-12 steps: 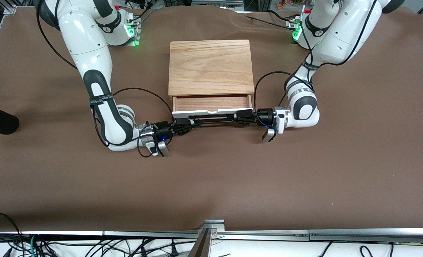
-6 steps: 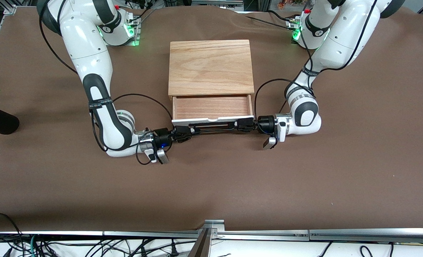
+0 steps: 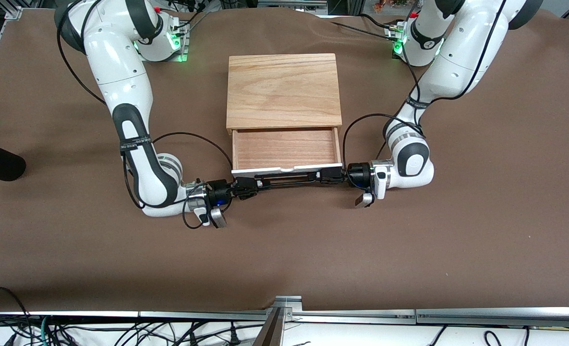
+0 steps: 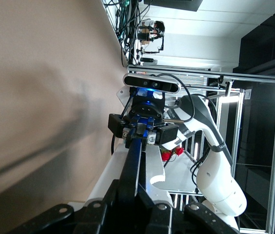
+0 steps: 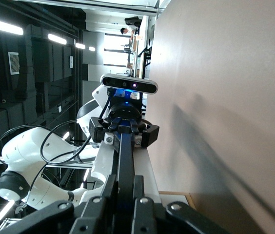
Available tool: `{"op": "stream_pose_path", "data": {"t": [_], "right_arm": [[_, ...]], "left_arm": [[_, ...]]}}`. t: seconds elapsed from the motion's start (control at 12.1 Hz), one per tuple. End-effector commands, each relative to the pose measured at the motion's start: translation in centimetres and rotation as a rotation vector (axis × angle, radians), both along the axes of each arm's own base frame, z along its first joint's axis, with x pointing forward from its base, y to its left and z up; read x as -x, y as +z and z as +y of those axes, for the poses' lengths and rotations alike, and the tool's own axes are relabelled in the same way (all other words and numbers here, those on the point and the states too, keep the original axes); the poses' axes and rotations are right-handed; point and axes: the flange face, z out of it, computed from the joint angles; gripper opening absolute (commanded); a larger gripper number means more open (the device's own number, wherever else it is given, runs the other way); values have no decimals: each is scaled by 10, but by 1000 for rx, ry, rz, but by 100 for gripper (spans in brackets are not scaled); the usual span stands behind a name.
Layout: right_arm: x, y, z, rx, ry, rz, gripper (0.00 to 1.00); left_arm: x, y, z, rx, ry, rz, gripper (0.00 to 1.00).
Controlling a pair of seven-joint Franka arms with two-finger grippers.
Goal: Pull top drawer with both arms simultaneously
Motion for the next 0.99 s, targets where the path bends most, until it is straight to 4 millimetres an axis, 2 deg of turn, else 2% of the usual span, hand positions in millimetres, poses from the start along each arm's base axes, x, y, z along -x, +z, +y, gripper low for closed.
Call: {"op": "stream_pose_path", "data": {"t": [0.0,0.16,0.25,0.33,0.49,0.58,0.74,0.82,0.91], "right_arm": [[-40,10,-52,11,-123,-5,0],[-40,10,-52,11,-123,-5,0],[-40,10,-52,10,-122,-5,18],[-40,10,-52,10,-122,-5,47],[-40,10,-53,10,-121,-7,96],[-40,10,-54,10,-123,-7,100],[-42,14,-56,18,-124,-15,100],[-45,14,-65,35,-128,-24,100],[-47,15,-71,56,-127,-32,100]], "left_arm": [[-20,13,27,0,58,114,0],[-29,13,30,-4,71,113,0],[-34,15,32,-4,81,119,0],[-36,14,32,-3,84,123,0],[-43,12,36,-5,94,115,0],[-45,11,35,-5,94,114,0],[-46,10,36,-6,95,107,0],[-47,12,37,-4,99,104,0],[-47,15,38,0,103,103,24]]}}
